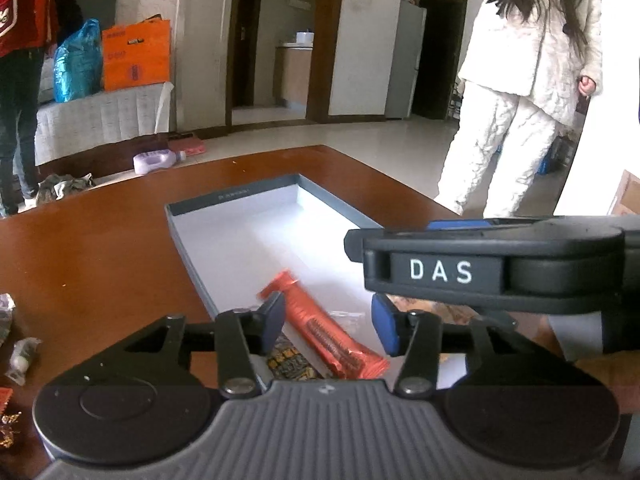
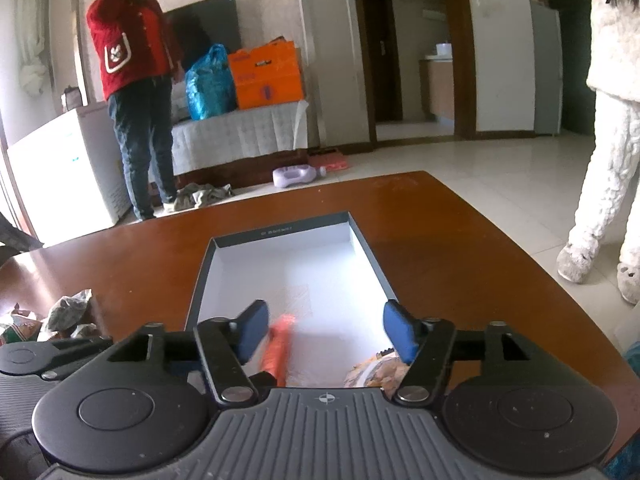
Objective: Organize snacks
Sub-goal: 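Open both grippers to release the snacks into the box, then move both open grippers back to the snack pile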
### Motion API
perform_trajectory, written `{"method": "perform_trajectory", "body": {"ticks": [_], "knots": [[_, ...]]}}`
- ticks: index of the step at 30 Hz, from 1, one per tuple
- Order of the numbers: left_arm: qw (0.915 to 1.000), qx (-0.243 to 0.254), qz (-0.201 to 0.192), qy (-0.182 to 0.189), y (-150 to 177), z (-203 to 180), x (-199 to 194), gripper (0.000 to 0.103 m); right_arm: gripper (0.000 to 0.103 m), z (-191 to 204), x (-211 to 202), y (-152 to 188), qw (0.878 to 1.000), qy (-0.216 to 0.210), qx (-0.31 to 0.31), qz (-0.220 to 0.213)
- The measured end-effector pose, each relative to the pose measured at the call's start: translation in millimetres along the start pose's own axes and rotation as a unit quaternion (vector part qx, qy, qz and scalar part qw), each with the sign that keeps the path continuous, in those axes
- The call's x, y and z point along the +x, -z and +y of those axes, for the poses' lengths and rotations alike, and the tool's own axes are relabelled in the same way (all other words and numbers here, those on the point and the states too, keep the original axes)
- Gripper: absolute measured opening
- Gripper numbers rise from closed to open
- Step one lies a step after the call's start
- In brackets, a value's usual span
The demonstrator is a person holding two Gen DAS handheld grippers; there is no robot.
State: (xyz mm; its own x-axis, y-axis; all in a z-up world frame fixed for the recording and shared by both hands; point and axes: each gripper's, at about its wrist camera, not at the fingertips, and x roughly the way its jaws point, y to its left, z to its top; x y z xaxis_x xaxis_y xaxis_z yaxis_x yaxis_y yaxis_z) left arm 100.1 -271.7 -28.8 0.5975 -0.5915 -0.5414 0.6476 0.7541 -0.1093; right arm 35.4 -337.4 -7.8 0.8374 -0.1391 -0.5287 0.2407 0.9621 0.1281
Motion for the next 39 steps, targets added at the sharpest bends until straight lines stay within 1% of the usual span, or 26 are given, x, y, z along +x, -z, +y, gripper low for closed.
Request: {"method": "perform_trajectory", "body": {"ticks": [3,12,23,30,31,32,33,34,39], "knots": [[1.0,-0.002,-0.003,-0.009,0,8,-6,0.048,0.078,7,2,0,1.0,-0.003,-0.009,-0.001],[0.999,-0.013,-0.011,-0.04,-1,43,-28,0.048,0.082,25,7,-2,1.0,-0.017,-0.02,-0.002],[0.997,-0.017,-0.014,-0.074,8,83,-57,0.048,0.083,51,10,-4,0.999,-0.038,-0.035,-0.002],[0.9953,-0.022,-0.014,-0.093,11,96,-70,0.048,0.085,64,9,-1,0.998,-0.048,-0.044,0.0],[0.9951,-0.022,-0.014,-0.095,12,97,-71,0.055,0.085,66,8,-1,0.998,-0.05,-0.046,-0.001],[0.9947,-0.021,-0.017,-0.099,13,97,-73,0.064,0.085,67,8,-1,0.998,-0.052,-0.046,-0.001],[0.9943,-0.019,-0.021,-0.103,13,98,-75,0.068,0.085,68,8,-1,0.998,-0.052,-0.047,-0.001],[0.9937,-0.017,-0.024,-0.109,13,98,-77,0.07,0.086,69,7,-1,0.997,-0.054,-0.046,-0.001],[0.9926,-0.015,-0.024,-0.118,14,103,-81,0.07,0.086,78,6,0,0.997,-0.061,-0.05,-0.001]]}}
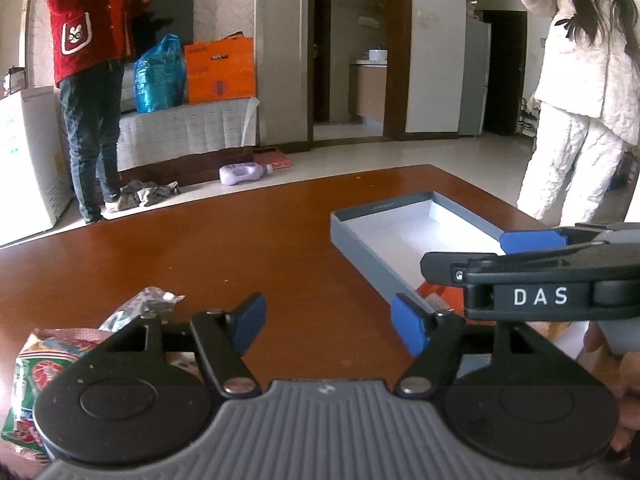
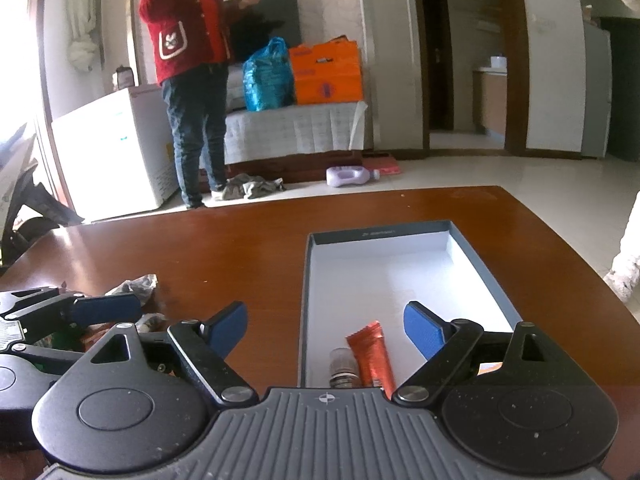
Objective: Organize snacks
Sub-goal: 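Move both open grippers back to the snack pile, then grasp the green chip bag with the left gripper while the right grasps the cake packet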
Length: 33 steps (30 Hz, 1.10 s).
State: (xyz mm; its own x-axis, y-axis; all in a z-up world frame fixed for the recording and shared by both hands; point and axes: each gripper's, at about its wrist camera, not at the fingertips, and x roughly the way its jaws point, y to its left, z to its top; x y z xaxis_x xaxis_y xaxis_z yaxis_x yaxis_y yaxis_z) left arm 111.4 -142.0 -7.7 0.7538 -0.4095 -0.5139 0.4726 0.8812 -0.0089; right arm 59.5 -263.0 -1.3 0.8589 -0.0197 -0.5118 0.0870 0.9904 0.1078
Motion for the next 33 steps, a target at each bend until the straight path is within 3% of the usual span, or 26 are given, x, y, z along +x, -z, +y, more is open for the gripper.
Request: {"method": "perform_trajectory", "body": {"ticks": [11,14,21,33], "knots": [[0.9984,-0.001,-0.002,-0.057,14,50,-28,0.07,0.087,35,8,-4,1.0,-0.024,-0.017,0.005],[0.9972,-0.005,-0.006,-0.074,19,66,-40,0.075,0.088,45,10,-4,0.999,-0.03,-0.022,0.006],[0.9946,-0.013,-0.006,-0.103,28,95,-58,0.077,0.09,69,15,-4,0.998,-0.046,-0.036,0.011],[0.9872,-0.019,0.02,-0.157,41,138,-69,0.079,0.092,112,24,1,0.995,-0.08,-0.063,0.018]]}}
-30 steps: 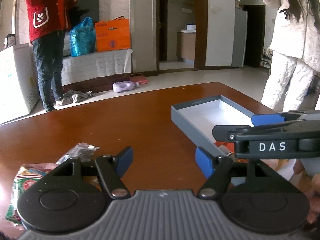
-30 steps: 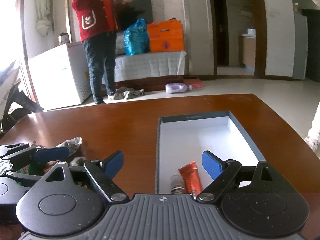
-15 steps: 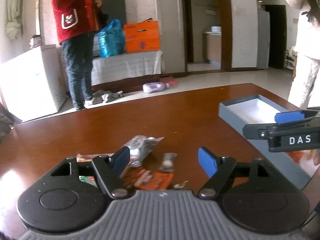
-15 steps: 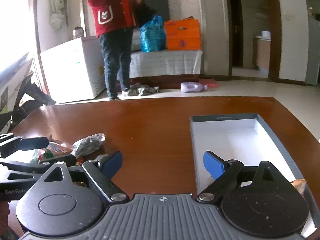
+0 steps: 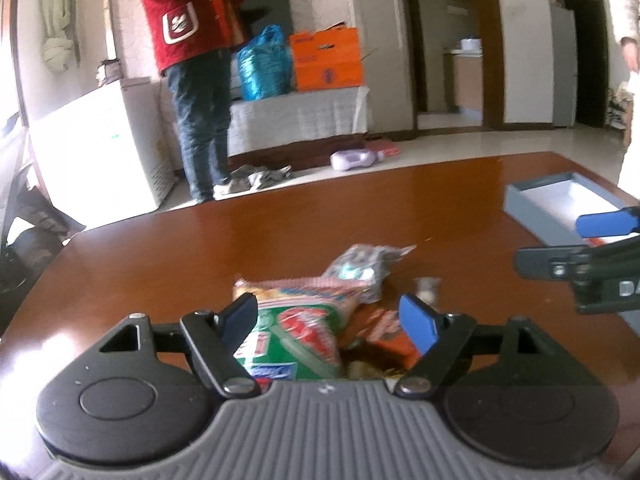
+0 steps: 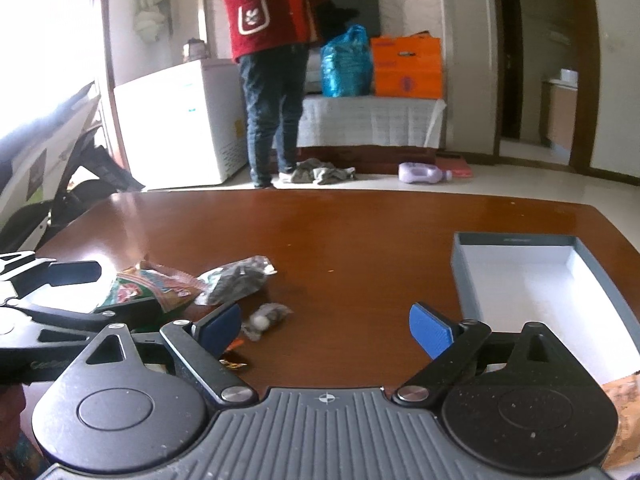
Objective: Organize snacks
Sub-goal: 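Grasp the green chip bag with the left gripper while the right grasps the cake packet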
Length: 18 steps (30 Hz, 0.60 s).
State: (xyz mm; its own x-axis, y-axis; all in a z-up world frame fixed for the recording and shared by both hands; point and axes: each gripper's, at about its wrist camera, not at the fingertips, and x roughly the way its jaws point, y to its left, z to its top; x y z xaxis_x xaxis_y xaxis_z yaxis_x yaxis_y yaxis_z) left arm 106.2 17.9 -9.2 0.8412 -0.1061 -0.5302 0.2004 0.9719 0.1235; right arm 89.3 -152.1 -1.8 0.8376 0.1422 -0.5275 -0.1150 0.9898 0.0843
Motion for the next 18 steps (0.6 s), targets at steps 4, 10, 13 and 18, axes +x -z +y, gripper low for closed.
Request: {"method": "perform_trajectory", "body": {"ticks": [4,10,13,18], "knots": [[0.9997,-0.011,0.014,-0.014,3,18,7,0.079,0.092,9,5,-2,1.0,-0.012,-0.004,0.006],[0.9993,-0.023,0.029,-0.005,4,32,12,0.079,0.092,25,14,1,0.999,-0.032,-0.018,0.016],[0.9991,-0.022,0.036,0.002,4,32,17,0.079,0.092,34,20,1,0.999,-0.035,-0.029,0.023],[0.9982,-0.021,0.053,0.021,6,34,33,0.079,0.092,45,29,-1,0.998,-0.04,-0.033,0.03]]}}
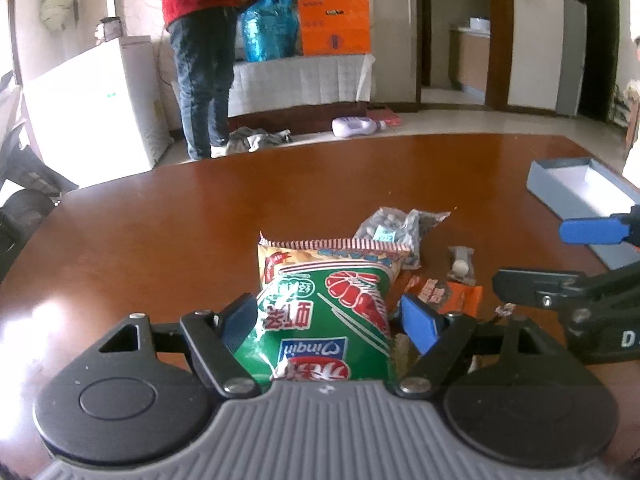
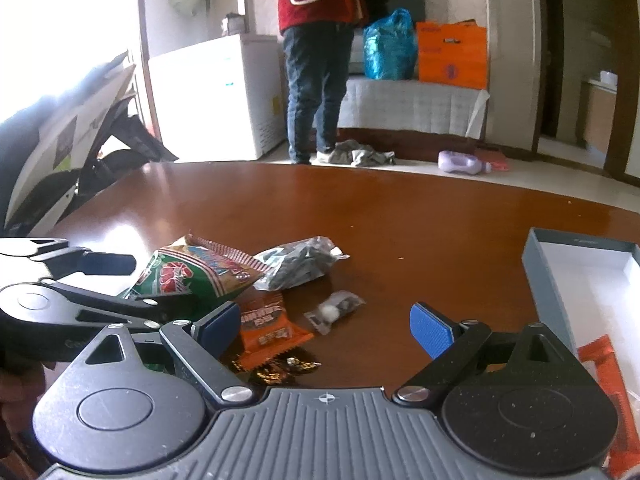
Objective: Organize snacks
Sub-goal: 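Grasp the green chip bag with the left gripper while the right grasps the cake packet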
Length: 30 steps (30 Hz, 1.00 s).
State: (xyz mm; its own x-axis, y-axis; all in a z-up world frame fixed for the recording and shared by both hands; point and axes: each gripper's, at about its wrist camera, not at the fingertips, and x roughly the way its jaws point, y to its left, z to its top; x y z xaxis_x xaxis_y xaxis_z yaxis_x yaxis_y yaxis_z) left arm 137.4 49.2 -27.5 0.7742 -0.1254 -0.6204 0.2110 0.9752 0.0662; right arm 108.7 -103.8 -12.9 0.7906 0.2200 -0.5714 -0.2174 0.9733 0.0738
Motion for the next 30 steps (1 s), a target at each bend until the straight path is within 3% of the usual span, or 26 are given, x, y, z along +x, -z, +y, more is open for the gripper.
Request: {"method": "perform_trajectory", "body": {"ticks": [11,22,30], "knots": [[0.9996,-0.017,0.022,0.008,-2,21,25,0.079,0.092,29,14,5,0.997,-0.037,-0.065,0.026],[0.9977,-0.06,0.029,-0.005,0,43,29,0.079,0.084,71,10,25,0.972,-0.104,-0.206,0.036],[0.9981,-0.051,0.032,-0.005,3,40,28,0.079,0.079,79,22,29,0.965,-0.121,-0.225,0.055]]}}
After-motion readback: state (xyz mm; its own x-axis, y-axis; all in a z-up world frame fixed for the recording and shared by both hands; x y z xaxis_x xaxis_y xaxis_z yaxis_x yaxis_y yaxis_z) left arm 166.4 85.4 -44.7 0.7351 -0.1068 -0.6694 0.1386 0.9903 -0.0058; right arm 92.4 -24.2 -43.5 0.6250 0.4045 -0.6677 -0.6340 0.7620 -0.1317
